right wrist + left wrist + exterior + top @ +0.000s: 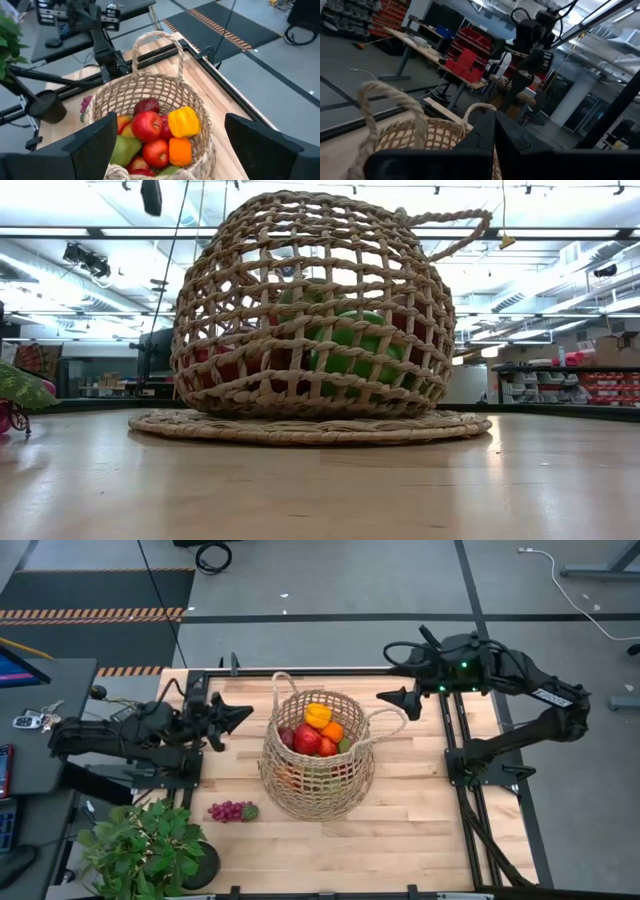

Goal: Build produce basket
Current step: Put the violet grapes into the brown basket

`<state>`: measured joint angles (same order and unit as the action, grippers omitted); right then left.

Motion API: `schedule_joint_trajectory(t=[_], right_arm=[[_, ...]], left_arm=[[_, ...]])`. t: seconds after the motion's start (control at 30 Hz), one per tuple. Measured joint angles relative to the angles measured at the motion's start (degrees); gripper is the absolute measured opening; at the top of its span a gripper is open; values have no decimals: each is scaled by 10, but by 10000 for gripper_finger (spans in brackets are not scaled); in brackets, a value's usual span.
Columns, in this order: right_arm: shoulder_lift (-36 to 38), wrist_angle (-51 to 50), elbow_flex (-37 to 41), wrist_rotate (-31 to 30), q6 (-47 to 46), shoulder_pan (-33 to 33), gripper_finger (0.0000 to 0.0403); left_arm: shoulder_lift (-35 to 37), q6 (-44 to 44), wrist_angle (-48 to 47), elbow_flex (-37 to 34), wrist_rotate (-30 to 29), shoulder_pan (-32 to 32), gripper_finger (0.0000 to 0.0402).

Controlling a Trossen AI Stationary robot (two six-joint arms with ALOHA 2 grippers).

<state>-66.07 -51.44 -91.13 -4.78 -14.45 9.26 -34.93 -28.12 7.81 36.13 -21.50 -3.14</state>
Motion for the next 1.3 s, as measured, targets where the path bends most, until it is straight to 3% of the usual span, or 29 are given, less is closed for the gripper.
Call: schedule_joint_trajectory(t=[0.13,0.33,0.47,0.63,0.97,1.3], right_arm=[[29,14,44,-7,-29,0,371],[69,19,64,-3,-40,0,371],[115,70,84,-3,-38,2,369],[177,141,150,-10,-42,6,360],[287,302,362,16,-119,6,349],[387,484,532,58,-181,6,348]], left_arm=[[32,-32,-7,-26,44,-4,11],[46,-115,-158,-27,264,-15,11],[46,-171,-228,-27,352,-30,11],[46,-224,-243,-27,357,-40,11],[33,-218,-242,-27,357,-44,13],[-35,-177,-240,-27,357,-94,75]])
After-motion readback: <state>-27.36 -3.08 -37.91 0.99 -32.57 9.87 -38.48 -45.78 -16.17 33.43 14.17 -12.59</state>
